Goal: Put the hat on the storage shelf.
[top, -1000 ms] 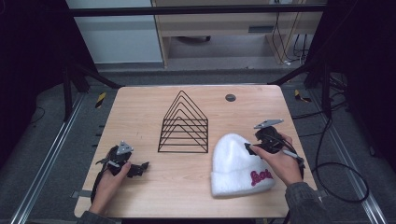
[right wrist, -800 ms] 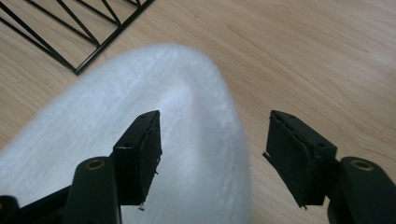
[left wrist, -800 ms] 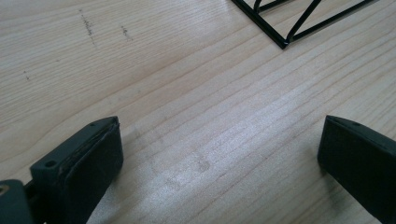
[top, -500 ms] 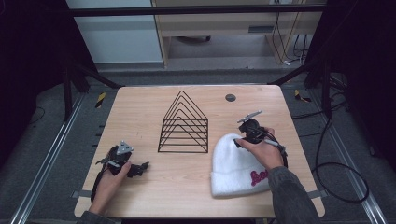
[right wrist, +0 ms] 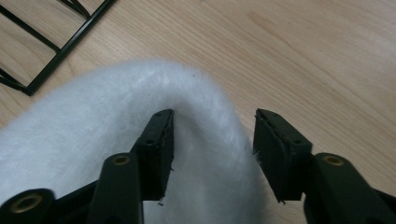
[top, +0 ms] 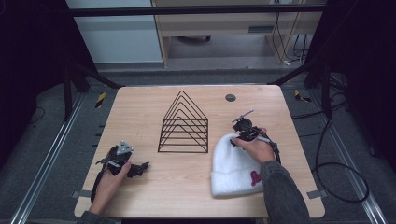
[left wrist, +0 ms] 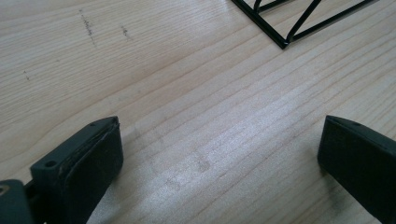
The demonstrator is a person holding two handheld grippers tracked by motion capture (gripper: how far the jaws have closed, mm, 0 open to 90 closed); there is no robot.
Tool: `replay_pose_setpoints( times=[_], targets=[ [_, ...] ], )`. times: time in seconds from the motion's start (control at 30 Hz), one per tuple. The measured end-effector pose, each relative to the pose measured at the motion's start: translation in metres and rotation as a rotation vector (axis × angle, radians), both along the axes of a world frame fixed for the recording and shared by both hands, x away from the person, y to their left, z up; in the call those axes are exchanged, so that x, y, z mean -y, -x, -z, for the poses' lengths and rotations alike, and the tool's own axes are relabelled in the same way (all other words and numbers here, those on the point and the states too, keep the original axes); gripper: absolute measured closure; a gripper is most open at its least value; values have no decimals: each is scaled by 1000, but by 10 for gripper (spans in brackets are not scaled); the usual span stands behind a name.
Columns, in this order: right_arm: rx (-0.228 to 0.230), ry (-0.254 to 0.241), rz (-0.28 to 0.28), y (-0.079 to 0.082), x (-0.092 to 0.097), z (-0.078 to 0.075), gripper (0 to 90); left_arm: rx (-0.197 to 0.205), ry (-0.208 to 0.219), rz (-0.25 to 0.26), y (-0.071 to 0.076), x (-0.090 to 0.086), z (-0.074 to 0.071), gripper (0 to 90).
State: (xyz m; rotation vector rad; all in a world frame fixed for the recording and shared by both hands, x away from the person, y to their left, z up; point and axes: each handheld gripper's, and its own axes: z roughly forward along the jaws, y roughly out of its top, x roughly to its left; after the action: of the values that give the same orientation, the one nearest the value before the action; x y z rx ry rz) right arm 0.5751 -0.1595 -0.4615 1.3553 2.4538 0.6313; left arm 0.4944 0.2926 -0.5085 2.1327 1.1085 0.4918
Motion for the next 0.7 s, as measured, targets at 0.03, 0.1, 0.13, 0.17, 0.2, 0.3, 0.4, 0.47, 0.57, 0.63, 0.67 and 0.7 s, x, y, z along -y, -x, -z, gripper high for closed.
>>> replay_pose_setpoints(
  times=[0.03,0.1,0.13,0.17,0.2,0.3,0.4,0.47,0.57,0.63,0.67,0.7],
  targets=[
    [0,0,0,0,0,0,504,0,0,0,0,0,0,0],
    [-16,-14,-9,-1,0,2,609,0,0,0,0,0,0,0],
    [-21,-26,-12,-1,1,2,640,0,0,0,0,0,0,0],
    [-25,-31,-14,-1,1,1,665,0,-1,0,0,0,0,0],
    [-30,-34,-16,-1,1,1,695,0,0,0,0,0,0,0],
    [-26,-47,-35,1,2,0,793,-1,0,1,0,0,0,0],
    [-18,-56,-47,5,4,-4,814,-1,0,1,0,0,0,0],
    [-2,-65,-47,8,6,-9,818,-1,0,1,0,0,0,0],
    [37,-89,-56,16,8,-19,823,-1,0,1,0,0,0,0],
    [67,-106,-67,23,11,-28,825,0,0,2,0,0,0,0],
    [84,-111,-73,27,12,-32,827,0,0,2,0,0,0,0],
    [98,-114,-75,32,13,-37,828,0,-1,3,0,0,0,0]
  ],
)
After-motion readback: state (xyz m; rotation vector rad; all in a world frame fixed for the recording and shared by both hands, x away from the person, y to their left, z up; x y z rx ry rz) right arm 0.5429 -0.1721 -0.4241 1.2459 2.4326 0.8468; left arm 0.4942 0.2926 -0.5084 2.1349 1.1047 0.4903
